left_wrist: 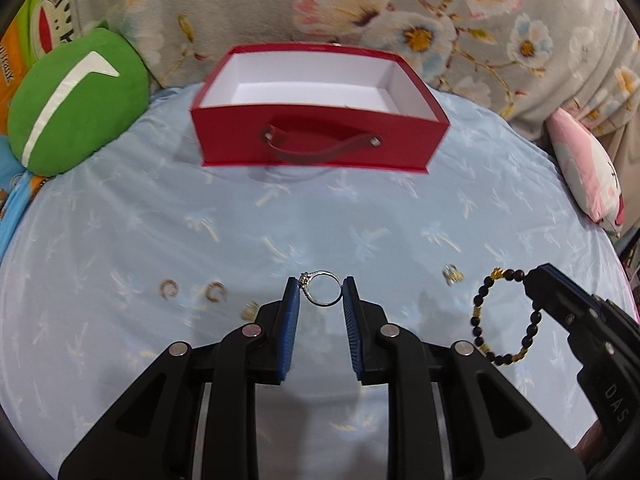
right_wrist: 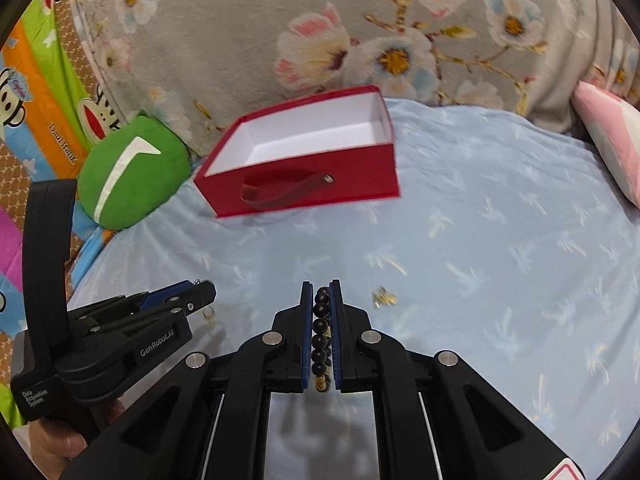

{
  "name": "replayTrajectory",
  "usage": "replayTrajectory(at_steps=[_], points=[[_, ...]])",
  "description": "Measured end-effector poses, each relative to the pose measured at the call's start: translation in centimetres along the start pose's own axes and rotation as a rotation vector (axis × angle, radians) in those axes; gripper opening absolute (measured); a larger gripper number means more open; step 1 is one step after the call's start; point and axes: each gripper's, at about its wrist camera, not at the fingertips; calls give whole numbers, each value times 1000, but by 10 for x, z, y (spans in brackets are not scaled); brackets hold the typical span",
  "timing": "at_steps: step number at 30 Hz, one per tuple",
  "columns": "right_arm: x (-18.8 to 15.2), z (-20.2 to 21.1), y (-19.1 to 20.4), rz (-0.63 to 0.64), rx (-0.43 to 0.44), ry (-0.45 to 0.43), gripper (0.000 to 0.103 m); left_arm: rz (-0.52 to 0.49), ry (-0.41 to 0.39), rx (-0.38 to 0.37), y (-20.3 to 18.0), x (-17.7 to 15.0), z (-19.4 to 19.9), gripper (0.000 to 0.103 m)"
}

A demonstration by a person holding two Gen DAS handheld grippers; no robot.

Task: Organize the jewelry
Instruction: 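Carry the silver ring and bead bracelet over the red box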

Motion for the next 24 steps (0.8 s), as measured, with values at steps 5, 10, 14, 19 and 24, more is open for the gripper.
replayTrajectory(at_steps=[5, 10, 14, 19, 24], points=[[28, -9, 14, 34, 29, -26, 7, 11, -42, 34, 17, 19, 7, 21], [58, -20, 27, 80, 18, -61, 7, 11, -81, 67, 31, 42, 9, 21], [85, -30, 32, 107, 7, -88, 7, -4, -111, 99, 37, 63, 7, 21], [126, -48, 31, 118, 26, -103, 7, -22, -137, 127, 43, 97, -3, 21], [173, -71, 28, 127, 26, -111, 7, -37, -158, 139, 49, 139, -15, 22]])
Point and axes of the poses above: each gripper's, at about its wrist camera, not at the fingertips, and z roughly against the way its jaws point, y to its left, x to its top, and after that the axes turned 9 degrees about y, right-handed
